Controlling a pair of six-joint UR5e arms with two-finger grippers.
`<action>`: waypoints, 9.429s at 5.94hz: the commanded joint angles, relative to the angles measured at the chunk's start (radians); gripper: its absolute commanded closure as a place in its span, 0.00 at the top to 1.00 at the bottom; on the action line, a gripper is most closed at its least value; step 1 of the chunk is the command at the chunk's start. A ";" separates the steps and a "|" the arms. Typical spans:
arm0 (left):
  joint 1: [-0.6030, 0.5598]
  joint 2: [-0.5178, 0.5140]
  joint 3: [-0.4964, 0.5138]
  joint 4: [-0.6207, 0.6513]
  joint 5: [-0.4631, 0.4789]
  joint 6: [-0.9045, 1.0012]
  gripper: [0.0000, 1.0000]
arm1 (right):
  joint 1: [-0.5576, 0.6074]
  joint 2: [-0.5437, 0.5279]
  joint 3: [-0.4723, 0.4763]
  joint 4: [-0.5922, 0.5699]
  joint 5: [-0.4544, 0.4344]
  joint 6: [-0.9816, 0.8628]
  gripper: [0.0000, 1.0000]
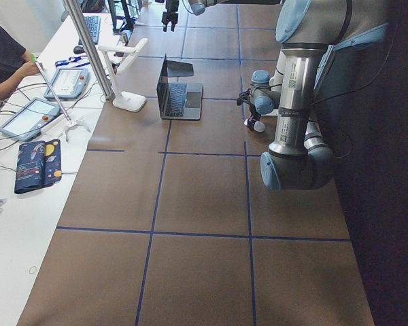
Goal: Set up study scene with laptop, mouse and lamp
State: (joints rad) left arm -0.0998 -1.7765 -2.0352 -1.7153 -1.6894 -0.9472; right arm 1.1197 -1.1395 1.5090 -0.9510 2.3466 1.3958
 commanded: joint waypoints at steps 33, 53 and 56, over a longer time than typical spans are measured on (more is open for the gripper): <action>-0.362 -1.055 0.850 -0.223 0.015 -0.341 1.00 | 0.069 -0.448 0.232 0.060 0.017 -0.189 1.00; -1.474 0.480 0.258 0.073 -0.678 1.039 1.00 | 0.367 -0.580 0.272 -0.520 0.011 -1.298 1.00; -1.482 0.551 0.133 0.236 -0.679 1.065 1.00 | 0.367 -0.588 0.270 -0.523 0.017 -1.299 1.00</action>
State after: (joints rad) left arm -1.5774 -1.2530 -1.8655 -1.5035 -2.3683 0.1112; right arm 1.4864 -1.7245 1.7806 -1.4720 2.3596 0.0977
